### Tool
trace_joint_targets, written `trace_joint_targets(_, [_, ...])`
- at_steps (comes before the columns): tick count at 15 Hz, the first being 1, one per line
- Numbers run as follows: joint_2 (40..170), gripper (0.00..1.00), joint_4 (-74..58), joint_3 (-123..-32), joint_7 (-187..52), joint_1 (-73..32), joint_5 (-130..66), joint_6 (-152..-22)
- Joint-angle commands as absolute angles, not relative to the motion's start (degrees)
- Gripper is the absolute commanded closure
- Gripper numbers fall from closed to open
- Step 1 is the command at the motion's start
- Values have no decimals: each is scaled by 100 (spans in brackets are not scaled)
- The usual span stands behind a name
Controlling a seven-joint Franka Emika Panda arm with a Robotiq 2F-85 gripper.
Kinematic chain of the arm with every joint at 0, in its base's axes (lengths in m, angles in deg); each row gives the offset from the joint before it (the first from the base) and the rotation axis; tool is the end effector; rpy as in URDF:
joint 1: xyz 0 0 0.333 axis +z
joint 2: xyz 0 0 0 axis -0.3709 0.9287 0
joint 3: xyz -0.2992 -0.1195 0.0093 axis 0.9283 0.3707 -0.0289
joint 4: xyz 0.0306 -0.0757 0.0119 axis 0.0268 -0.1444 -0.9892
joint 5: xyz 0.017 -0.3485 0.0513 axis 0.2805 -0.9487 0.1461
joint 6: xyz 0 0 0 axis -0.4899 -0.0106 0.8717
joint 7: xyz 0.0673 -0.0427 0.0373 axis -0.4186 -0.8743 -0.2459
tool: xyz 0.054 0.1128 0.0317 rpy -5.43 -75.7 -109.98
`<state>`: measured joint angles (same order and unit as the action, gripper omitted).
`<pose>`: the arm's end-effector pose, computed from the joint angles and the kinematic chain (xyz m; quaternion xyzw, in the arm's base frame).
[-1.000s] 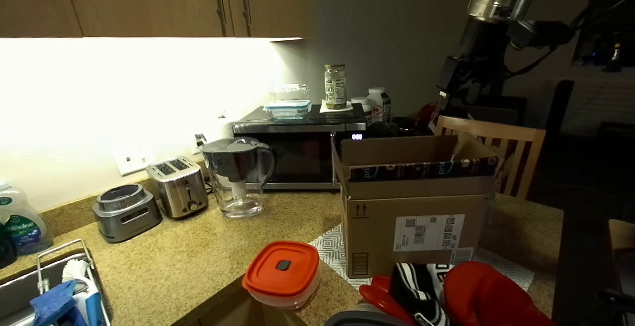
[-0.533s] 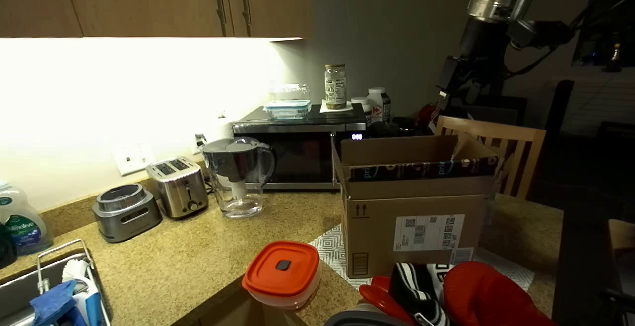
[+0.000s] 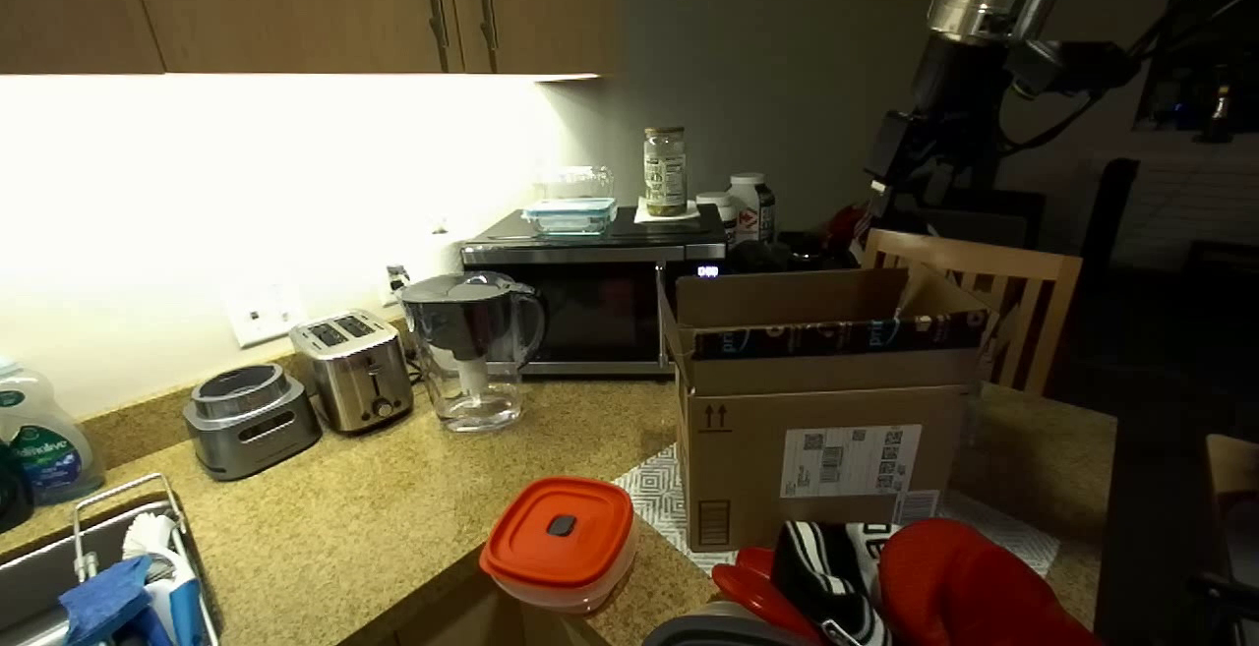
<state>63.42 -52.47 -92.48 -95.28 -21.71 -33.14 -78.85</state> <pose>0.3984 0.0788 0.5015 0.9750 -0.1737 0.1370 0.0218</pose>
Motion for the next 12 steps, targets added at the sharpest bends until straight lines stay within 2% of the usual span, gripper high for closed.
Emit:
trace_joint_targets(1, [6341,0,-5240,-9270,-9515,-2196,-3299,-7876])
trace_joint_targets(5, [6529,0,-5131,-9326,-9713,-2264,-3348,-7905])
trace_joint_targets(12, [7761,0,-4155,-9406,-10776,-2349,-3609,-7786])
